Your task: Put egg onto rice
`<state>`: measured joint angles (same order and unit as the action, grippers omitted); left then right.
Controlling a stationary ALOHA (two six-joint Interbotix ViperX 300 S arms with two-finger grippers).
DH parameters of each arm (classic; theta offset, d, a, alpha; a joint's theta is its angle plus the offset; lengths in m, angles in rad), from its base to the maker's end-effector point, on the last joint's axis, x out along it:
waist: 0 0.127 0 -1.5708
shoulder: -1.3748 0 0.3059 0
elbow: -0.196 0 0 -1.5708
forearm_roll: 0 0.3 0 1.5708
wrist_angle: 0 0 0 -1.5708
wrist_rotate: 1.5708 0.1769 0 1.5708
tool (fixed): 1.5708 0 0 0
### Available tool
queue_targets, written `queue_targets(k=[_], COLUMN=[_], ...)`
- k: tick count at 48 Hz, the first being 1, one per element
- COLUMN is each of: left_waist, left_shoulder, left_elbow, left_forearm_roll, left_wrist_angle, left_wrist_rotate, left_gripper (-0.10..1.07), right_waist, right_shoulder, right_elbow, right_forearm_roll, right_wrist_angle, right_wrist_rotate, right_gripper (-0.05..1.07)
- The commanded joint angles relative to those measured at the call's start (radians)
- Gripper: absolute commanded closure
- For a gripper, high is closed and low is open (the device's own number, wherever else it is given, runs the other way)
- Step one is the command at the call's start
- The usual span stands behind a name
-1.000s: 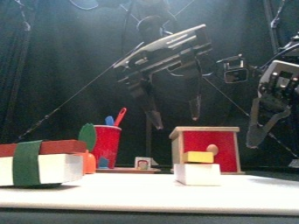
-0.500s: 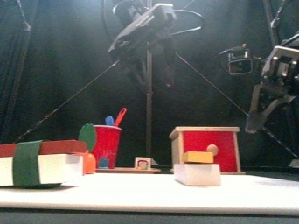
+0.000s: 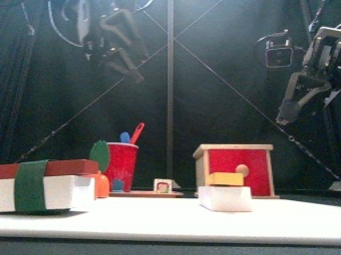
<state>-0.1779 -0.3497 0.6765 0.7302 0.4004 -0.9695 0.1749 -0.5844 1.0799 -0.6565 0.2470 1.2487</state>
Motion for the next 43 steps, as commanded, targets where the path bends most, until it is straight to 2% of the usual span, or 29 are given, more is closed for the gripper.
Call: queue_targets(k=[1,8,20,43], left_waist=[0.002,0.011,0.021,0.066], left_shoulder=[-0.097,-0.233,-0.359,-0.373], left_elbow=[0.095,0.219,0.347,0.35], left_forearm_roll=[0.095,0.224,0.258,0.239], left_wrist_angle=[-0.072,-0.161,-0.322,-0.37], left_wrist_rotate=[0.014,0.011,0.02,0.026], left_gripper=[0.08,0.08,0.08,0.08], right_waist=[-0.005,-0.008,-0.021,-0.028], right_shoulder=[-0.003,0.005,0.021,0.029], right_elbow=[-0.046,-0.087,-0.103,-0.092], right_forearm_roll=[0.002,0.005,-0.018,-0.017], right_wrist_angle=[-0.003,-0.002,-0.002,-0.002], right_wrist_rotate=[0.002,0.0,-0.006,0.0], right_gripper=[0.64,0.64,0.64,0.64])
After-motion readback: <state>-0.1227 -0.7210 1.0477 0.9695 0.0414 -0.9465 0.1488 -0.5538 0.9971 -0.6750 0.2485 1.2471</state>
